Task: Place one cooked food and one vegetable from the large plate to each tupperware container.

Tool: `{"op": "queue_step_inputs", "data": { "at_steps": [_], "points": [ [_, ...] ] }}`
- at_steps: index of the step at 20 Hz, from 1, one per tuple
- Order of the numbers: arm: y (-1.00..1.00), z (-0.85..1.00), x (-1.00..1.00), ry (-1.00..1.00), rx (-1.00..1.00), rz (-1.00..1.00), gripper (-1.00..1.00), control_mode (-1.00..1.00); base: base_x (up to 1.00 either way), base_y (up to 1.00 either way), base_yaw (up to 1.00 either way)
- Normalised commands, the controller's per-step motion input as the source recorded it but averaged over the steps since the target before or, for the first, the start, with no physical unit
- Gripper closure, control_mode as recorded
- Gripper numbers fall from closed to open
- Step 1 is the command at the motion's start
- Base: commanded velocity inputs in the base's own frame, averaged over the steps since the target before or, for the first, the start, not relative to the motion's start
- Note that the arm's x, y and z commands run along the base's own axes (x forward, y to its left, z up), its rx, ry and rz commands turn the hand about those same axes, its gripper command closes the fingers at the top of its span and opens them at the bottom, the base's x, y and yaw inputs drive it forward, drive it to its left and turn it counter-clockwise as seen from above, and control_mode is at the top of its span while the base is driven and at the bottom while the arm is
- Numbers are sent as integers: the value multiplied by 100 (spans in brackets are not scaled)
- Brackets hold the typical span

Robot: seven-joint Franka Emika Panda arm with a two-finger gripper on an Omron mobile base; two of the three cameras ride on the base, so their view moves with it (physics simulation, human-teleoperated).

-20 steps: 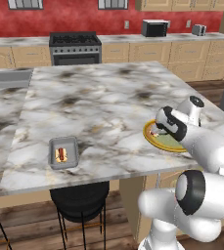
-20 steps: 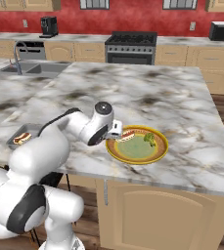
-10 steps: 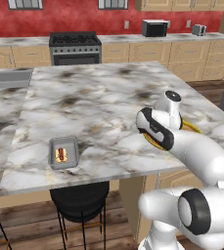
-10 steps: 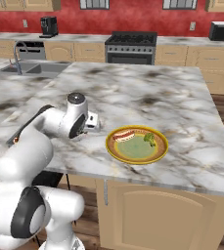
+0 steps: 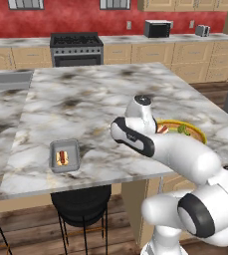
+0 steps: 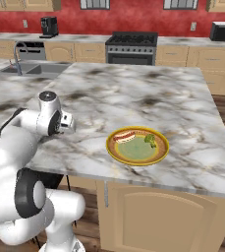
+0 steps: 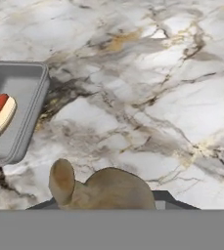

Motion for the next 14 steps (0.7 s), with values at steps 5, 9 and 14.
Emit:
{"op": "queue_step_inputs", "data": {
  "at_steps": [5, 9, 14],
  "points": [
    [70, 0, 15, 10, 0, 0, 100, -100, 0, 0, 0],
    [60, 0, 20, 8, 0, 0, 100, -100, 0, 0, 0],
    [54, -4, 3, 10, 0, 0, 100, -100, 0, 0, 0]
  ]
}}
